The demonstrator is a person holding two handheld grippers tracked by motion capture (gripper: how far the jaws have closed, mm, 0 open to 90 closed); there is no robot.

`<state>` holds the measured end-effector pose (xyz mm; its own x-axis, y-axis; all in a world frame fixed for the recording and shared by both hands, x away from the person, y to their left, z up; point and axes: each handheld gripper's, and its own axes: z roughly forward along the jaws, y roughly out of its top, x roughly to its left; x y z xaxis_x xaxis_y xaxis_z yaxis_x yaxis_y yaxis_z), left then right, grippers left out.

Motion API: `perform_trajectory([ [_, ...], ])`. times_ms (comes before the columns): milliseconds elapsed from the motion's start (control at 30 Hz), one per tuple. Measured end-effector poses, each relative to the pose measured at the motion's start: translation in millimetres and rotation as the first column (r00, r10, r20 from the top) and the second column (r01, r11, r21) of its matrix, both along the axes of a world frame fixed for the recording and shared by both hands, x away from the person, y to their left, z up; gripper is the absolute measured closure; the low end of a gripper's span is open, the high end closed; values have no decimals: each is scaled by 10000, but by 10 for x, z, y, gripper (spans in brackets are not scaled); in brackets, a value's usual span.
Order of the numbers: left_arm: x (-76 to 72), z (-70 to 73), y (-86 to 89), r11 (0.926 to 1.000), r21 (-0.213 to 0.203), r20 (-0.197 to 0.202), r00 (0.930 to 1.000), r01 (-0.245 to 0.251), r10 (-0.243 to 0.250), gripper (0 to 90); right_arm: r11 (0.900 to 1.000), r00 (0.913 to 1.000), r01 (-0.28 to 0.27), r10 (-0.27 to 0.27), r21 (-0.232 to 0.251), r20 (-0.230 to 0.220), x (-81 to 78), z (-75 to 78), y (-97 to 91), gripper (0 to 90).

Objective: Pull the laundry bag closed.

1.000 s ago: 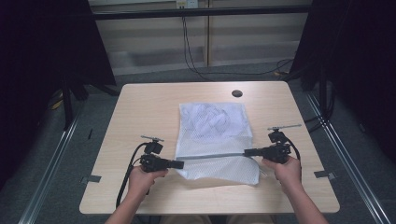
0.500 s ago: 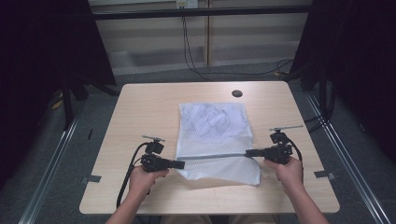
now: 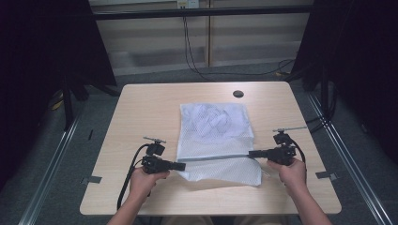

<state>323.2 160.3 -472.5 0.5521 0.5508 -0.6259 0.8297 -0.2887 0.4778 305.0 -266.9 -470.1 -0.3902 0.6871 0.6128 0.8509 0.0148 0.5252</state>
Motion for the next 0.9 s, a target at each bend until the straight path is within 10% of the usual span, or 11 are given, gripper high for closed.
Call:
perform_trajectory([
  [900,-6,-2,31,10000,82,-84,10000,-36,37,881,9994,9998,191,-190,-293,31,-3,-3,-46,866],
])
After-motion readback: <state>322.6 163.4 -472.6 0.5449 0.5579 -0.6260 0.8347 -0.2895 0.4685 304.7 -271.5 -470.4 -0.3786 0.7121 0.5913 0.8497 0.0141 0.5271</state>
